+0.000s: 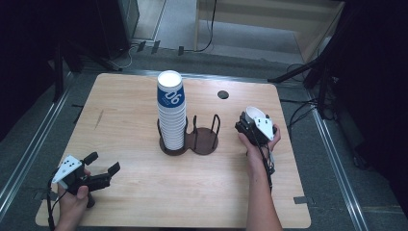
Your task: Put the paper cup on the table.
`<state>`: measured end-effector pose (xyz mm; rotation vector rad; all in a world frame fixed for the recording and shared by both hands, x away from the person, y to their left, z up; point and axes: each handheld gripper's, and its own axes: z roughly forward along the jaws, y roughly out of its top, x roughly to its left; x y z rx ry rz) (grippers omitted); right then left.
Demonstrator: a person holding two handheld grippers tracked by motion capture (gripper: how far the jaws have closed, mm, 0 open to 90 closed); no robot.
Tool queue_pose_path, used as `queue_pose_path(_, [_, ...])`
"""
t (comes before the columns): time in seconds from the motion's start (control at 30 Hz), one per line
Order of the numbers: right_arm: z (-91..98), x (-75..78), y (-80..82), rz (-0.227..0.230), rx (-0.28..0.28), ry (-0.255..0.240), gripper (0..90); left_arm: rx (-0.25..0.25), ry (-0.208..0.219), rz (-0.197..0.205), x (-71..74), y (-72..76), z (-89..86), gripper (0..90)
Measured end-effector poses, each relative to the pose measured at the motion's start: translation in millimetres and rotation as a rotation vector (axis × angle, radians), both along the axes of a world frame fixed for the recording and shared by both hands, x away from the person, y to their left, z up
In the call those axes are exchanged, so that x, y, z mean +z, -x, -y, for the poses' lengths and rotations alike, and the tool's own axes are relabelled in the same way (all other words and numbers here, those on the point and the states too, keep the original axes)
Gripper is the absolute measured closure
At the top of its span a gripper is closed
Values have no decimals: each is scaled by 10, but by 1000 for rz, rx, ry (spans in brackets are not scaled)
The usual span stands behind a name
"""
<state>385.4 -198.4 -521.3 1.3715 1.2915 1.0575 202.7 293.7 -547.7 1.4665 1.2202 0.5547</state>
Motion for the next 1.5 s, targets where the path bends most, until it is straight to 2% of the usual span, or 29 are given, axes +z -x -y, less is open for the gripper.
queue_pose_path(0.1, [-15, -19, -42, -11, 3, 44, 130, 0, 0, 1, 0, -1, -1, 0])
queue_pose_path(0.33, [-25, -77, -98, -27, -18, 70, 126, -1, 2, 1, 0, 0, -4, 0])
queue_pose_path(0.4, [-36, -101, -102, -35, -9, 82, 124, -1, 3, 1, -1, -1, -3, 0])
queue_pose_path(0.5, [-66, -134, -102, -42, 9, 126, 123, -1, 4, 1, 0, -1, -2, 0])
queue_pose_path(0.7, [-94, -138, -96, -52, 28, 132, 114, -1, 6, 2, 0, -1, -3, 0])
queue_pose_path(0.93, [-127, -144, -64, -103, 76, 141, 81, -3, 3, 0, 0, -1, -1, 0])
queue_pose_path(1.03, [-121, -143, -63, -112, 78, 126, 55, -3, 4, 1, -1, -1, 0, 0])
queue_pose_path(1.1, [-111, -127, -61, -116, 87, 112, 3, -4, 6, 2, 0, -1, -2, 0])
queue_pose_path(1.33, [-52, -5, 1, -121, 121, 36, 0, 1, 8, 2, 1, -3, -4, 0])
queue_pose_path(1.4, [-38, 12, 14, -120, 121, 31, 0, -2, 16, 3, 1, -5, -12, 0])
queue_pose_path(1.43, [-21, 50, 59, -118, 123, 13, 0, -1, 25, 0, 4, -3, -25, 0])
queue_pose_path(1.5, [-5, 67, 82, -110, 129, 19, 0, 0, 31, -1, 5, -3, -28, 0])
